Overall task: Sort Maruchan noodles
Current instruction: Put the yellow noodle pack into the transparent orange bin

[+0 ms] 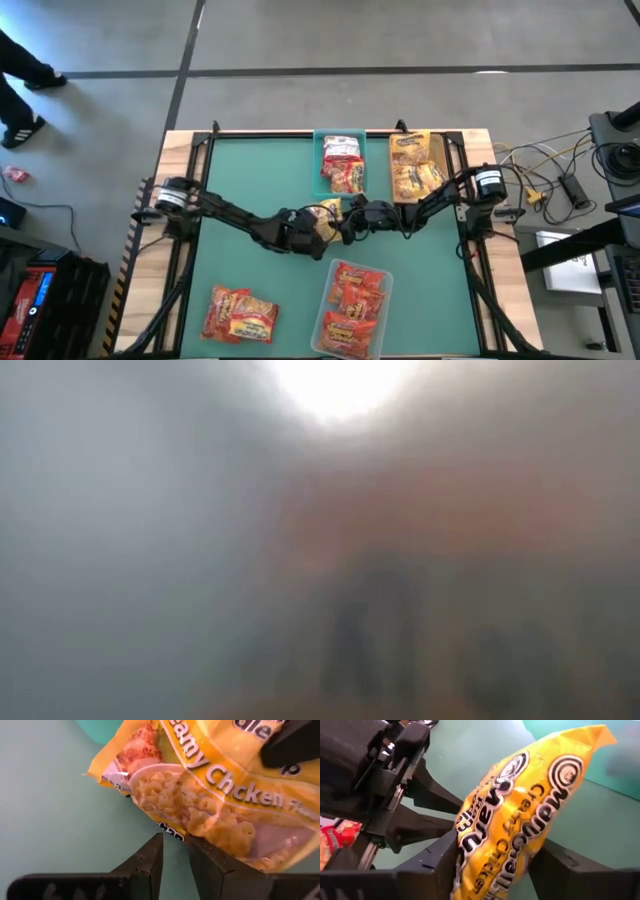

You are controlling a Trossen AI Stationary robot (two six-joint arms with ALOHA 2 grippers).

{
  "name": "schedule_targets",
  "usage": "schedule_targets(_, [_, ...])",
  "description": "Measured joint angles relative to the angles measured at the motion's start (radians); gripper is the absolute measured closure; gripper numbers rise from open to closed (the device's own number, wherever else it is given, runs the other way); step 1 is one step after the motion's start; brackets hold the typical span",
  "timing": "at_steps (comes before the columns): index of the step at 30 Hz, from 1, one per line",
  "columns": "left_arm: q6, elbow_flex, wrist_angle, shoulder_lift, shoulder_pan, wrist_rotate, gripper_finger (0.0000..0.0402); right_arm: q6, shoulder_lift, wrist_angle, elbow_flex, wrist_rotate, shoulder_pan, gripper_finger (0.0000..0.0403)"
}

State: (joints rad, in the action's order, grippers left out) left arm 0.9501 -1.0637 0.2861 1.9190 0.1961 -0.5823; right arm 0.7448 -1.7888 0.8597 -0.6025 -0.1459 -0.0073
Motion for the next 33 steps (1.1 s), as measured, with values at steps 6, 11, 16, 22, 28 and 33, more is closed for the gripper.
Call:
schedule_targets(6, [0.01, -0.003, 0.066, -0.08, 0.03, -0.037, 0.0326, -0.016, 0.002, 0.002, 0.0, 0.002, 0.0, 0.0236])
schedule_targets(11, [0.045, -0.003, 0.147, -0.137, 0.062, -0.089, 0.0326, -0.024, 0.009, -0.006, 0.0, 0.016, -0.001, 0.0238])
schedule_targets(16, [0.162, -0.003, 0.278, -0.18, 0.099, -0.157, 0.0326, -0.06, 0.063, -0.055, 0.003, 0.077, -0.005, 0.024])
schedule_targets(22, [0.242, -0.003, 0.345, -0.186, 0.128, -0.213, 0.0326, -0.118, 0.166, -0.166, 0.004, 0.083, -0.007, 0.024])
schedule_targets(28, [0.295, -0.003, 0.344, -0.18, 0.127, -0.31, 0.0326, -0.132, 0.203, -0.211, 0.004, 0.082, -0.007, 0.024])
schedule_targets(33, [0.291, -0.003, 0.344, -0.18, 0.127, -0.325, 0.0326, -0.127, 0.175, -0.226, 0.004, 0.084, -0.007, 0.0239])
